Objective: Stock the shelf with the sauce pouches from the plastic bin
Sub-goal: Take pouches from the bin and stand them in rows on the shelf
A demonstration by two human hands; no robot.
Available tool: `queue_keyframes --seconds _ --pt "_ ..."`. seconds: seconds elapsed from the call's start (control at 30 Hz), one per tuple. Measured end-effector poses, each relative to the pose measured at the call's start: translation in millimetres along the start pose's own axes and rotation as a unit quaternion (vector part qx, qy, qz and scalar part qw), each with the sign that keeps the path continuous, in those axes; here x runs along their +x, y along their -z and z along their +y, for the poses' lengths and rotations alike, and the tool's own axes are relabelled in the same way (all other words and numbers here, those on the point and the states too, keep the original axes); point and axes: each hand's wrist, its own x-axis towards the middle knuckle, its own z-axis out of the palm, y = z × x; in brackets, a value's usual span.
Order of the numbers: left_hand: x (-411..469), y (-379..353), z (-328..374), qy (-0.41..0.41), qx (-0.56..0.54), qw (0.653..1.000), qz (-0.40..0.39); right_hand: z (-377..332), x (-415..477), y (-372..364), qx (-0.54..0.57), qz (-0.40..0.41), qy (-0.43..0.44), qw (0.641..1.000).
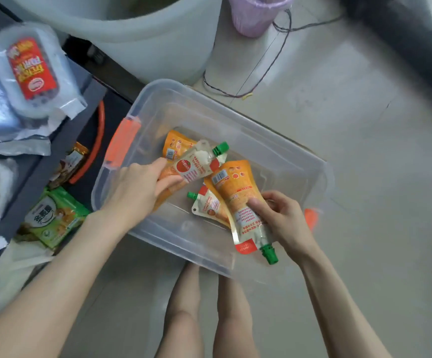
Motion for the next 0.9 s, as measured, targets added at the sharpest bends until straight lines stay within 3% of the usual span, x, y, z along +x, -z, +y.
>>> queue_keyframes --seconds 0.1,0.2,0.37,0.5,0.7,0.9 --pt "-42.7 24.4 29.5 0.081 -0.113 0.989 0.047 -22.2 -42.9 -3.4 0.004 -0.042 0.014 0.999" --pt "-95.8 50.1 57.7 0.174 -0.284 0.94 0.08 -47.2 -87.6 -8.7 -0.002 -0.107 0.039 0.993" --pt "-195.2 88.4 94.1 0.23 -0.426 0.862 0.15 -90.8 -165.9 -23.5 -0.014 -0.234 0.082 0.969" --pt "-269.7 128.9 101.2 0.22 -0.457 0.831 0.227 -129.7 -221.5 -42.7 -0.118 -0.325 0.123 0.93" --pt "-371.2 184.8 96.8 0.194 -0.59 0.733 0.278 -184.5 -309.3 -104.5 -0.285 -0.433 0.224 0.826" --pt "-462.8 211.4 80.4 0.224 -0.603 0.649 0.405 -197.4 -379.3 -178.9 -0.217 -0.482 0.262 0.807"
